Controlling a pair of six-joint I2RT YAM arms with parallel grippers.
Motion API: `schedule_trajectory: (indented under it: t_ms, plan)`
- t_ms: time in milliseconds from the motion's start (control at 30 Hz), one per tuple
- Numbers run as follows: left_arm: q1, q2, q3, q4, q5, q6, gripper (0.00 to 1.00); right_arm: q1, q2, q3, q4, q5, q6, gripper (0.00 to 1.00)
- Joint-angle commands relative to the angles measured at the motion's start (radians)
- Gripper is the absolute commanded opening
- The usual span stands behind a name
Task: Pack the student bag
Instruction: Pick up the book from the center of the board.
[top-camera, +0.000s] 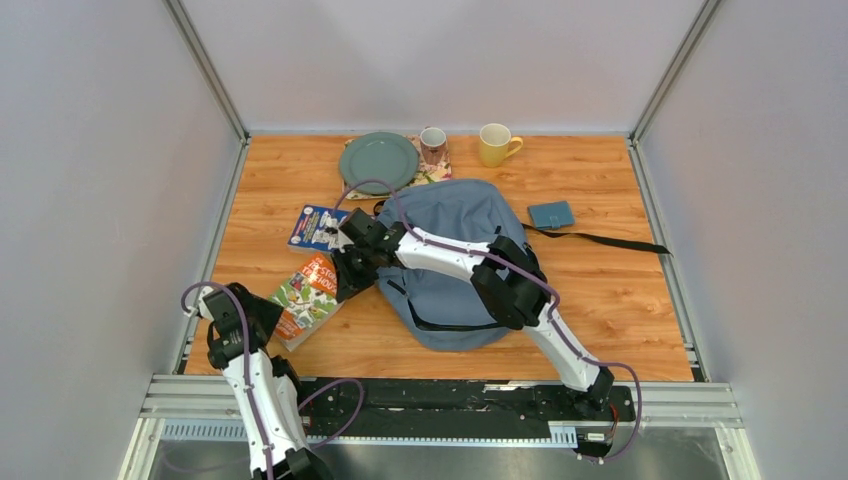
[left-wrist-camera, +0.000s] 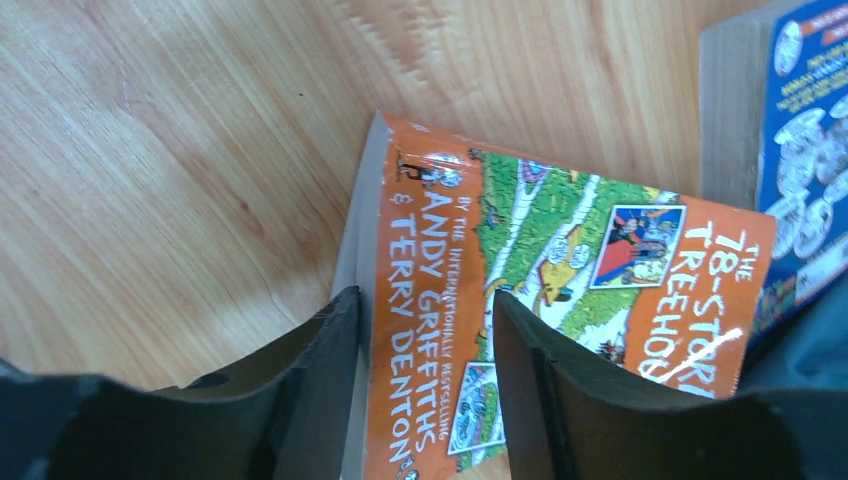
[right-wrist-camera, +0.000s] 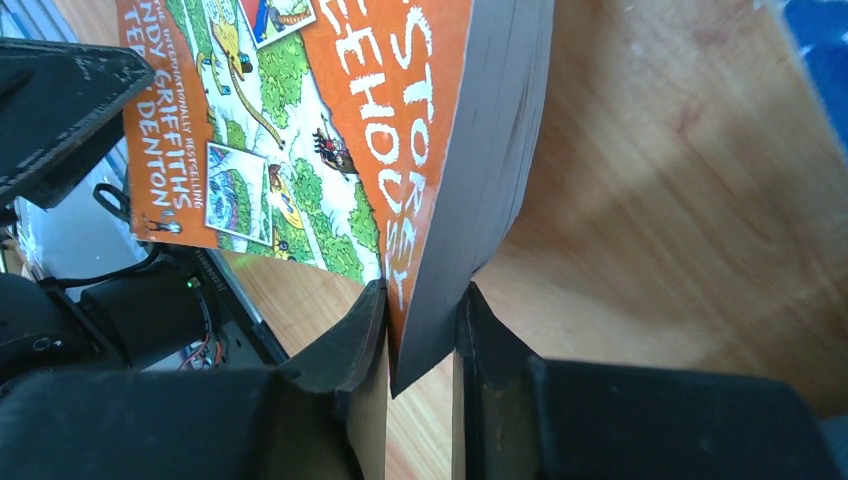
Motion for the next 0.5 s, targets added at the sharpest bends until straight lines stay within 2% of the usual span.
schedule_trajectory:
  t_ms: [0,33,67,300,400,433,467]
  plan:
    - [-0.015,-0.007,0.161,-0.093,0.166,0.033,0.66,0.054,-0.167,-0.047,0.170,-0.033,0.026,0.00]
    - [-0.013,-0.004,0.189,-0.096,0.171,0.051,0.68,0.053,-0.189,-0.079,0.175,-0.027,0.033,0.00]
    - [-0.015,0.005,0.220,-0.099,0.183,0.097,0.78,0.050,-0.212,-0.095,0.186,-0.021,0.036,0.00]
    - [-0.016,0.114,0.629,-0.154,0.204,0.224,0.79,0.030,-0.509,-0.286,0.219,0.108,0.054,0.00]
    - [-0.024,0.150,0.657,-0.108,0.348,0.237,0.79,-0.006,-0.640,-0.403,0.235,0.178,0.088,0.00]
    - [-0.026,0.151,0.641,-0.047,0.403,0.229,0.80,-0.016,-0.675,-0.446,0.241,0.198,0.106,0.00]
    - [-0.026,0.141,0.616,-0.013,0.506,0.194,0.80,-0.041,-0.711,-0.485,0.256,0.236,0.115,0.00]
